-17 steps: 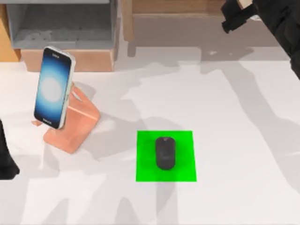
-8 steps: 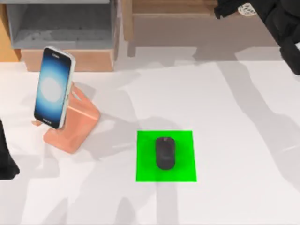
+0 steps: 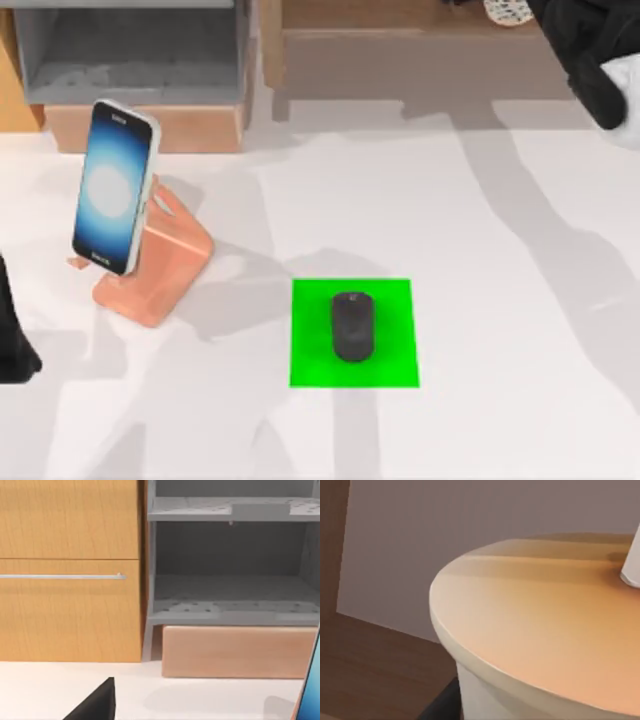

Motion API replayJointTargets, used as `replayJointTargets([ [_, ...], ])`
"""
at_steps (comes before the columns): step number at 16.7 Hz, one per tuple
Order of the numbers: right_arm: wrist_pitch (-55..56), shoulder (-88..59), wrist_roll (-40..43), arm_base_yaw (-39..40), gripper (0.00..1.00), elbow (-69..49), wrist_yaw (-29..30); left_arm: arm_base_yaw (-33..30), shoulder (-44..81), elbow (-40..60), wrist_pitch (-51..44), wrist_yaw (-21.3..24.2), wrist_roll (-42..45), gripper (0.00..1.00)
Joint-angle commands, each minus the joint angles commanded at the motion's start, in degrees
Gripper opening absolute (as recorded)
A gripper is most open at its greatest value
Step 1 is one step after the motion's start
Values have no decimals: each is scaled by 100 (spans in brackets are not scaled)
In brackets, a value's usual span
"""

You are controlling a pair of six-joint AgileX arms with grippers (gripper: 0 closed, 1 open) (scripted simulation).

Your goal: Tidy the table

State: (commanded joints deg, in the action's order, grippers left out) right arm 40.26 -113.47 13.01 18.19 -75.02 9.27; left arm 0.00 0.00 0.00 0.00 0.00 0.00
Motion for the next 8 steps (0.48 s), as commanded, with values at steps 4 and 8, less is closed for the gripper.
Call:
replayJointTargets([
  [4,-483,-230,-727,39,0,-569,580,0,0,0,0,0,0,100],
  [8,-935,-356,-1342,60,0,-1021,1087,0,0,0,0,0,0,100],
])
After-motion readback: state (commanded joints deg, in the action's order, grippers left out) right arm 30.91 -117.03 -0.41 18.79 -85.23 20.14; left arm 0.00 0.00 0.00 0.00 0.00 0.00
